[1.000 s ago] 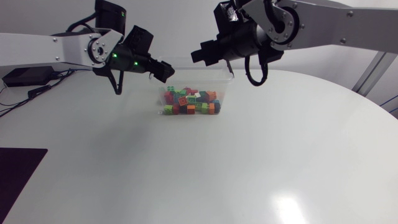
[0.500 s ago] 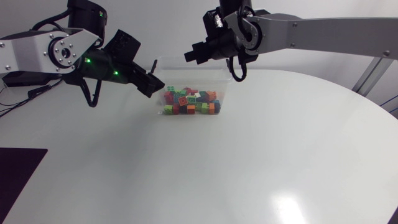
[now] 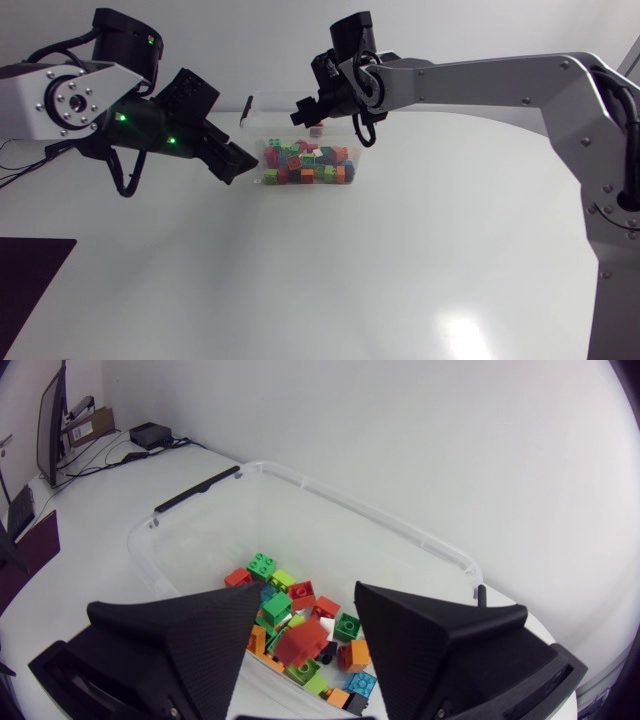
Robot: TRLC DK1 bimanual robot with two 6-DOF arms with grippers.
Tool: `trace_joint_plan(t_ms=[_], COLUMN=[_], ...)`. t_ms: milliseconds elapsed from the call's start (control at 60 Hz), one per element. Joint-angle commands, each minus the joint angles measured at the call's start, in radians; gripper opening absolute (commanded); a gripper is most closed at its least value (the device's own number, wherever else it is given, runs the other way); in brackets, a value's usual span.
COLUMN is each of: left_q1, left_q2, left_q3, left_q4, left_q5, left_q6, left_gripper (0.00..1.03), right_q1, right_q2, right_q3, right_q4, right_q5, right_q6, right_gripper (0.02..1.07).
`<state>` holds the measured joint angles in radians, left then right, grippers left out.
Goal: Place the duplo bricks in the container
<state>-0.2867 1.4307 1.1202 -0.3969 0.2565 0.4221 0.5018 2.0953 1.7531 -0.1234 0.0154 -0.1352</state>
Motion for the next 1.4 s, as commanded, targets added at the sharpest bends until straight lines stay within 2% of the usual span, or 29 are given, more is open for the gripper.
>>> trace_joint_plan(t_ms=[0,183,617,1067,1383], left_q1=[-0.003,0.021,0.106,0.189,0.271], left_q2=[-0.038,-0.118,-0.323,-0.562,-0.748], left_q3=[-0.031,-0.08,-0.221,-0.358,-0.484], left_q4=[-0.025,-0.033,-0.017,-0.011,0.023], left_q5=[0.004,0.006,0.006,0.0,-0.003], left_q6=[0.023,0.029,0.04,0.029,0.032], left_gripper=[0.99,0.99,0.99,0.99,0.99], right_q1=[0.0,-0.009,-0.095,-0.259,-0.295], right_q2=[-0.008,-0.118,-0.532,-0.965,-1.236], right_q3=[0.008,-0.09,-0.512,-0.857,-1.06], right_q4=[0.013,0.039,0.18,0.185,0.172], right_q5=[0.012,0.046,0.129,0.138,0.17], right_q6=[-0.026,-0.035,-0.073,-0.116,-0.164], right_gripper=[0.95,0.98,1.01,1.02,1.02])
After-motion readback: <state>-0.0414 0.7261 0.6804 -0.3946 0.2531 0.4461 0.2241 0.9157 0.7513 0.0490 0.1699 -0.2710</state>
